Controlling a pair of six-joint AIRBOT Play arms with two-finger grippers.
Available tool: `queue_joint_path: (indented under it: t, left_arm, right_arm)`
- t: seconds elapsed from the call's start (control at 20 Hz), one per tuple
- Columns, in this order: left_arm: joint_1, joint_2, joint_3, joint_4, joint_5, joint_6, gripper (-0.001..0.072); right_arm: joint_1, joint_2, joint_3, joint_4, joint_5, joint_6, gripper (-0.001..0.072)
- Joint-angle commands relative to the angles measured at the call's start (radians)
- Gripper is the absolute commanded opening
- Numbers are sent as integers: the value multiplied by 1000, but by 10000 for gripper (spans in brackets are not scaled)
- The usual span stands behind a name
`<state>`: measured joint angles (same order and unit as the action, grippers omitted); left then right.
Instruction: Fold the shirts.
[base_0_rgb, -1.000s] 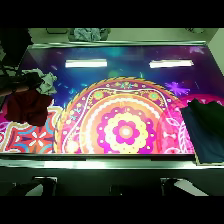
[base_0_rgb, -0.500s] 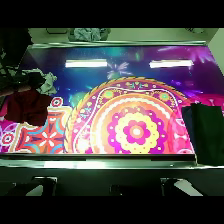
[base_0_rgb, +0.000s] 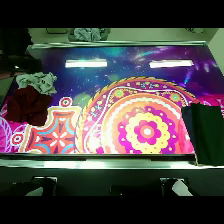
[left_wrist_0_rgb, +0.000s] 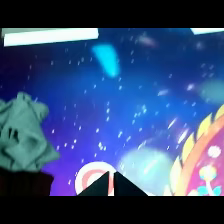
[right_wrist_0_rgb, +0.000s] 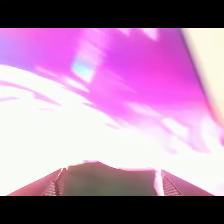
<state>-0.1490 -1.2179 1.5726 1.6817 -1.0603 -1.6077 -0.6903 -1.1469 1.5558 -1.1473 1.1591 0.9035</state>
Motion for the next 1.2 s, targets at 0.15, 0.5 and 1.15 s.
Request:
queue_joint_path:
  t: [0.15, 0.5, 1.15]
  left_arm:
    - [-37, -153, -196, -26, -457, 7, 606]
    - [-39, 56, -475, -119, -161, -80, 608]
    - [-39, 51, -476, -119, -161, -80, 608]
  right_arm:
    - [582, -79, -215, -157, 229, 215, 679]
    - [645, -100, -362, -216, 227, 200, 680]
    - [645, -100, -362, -230, 221, 200, 679]
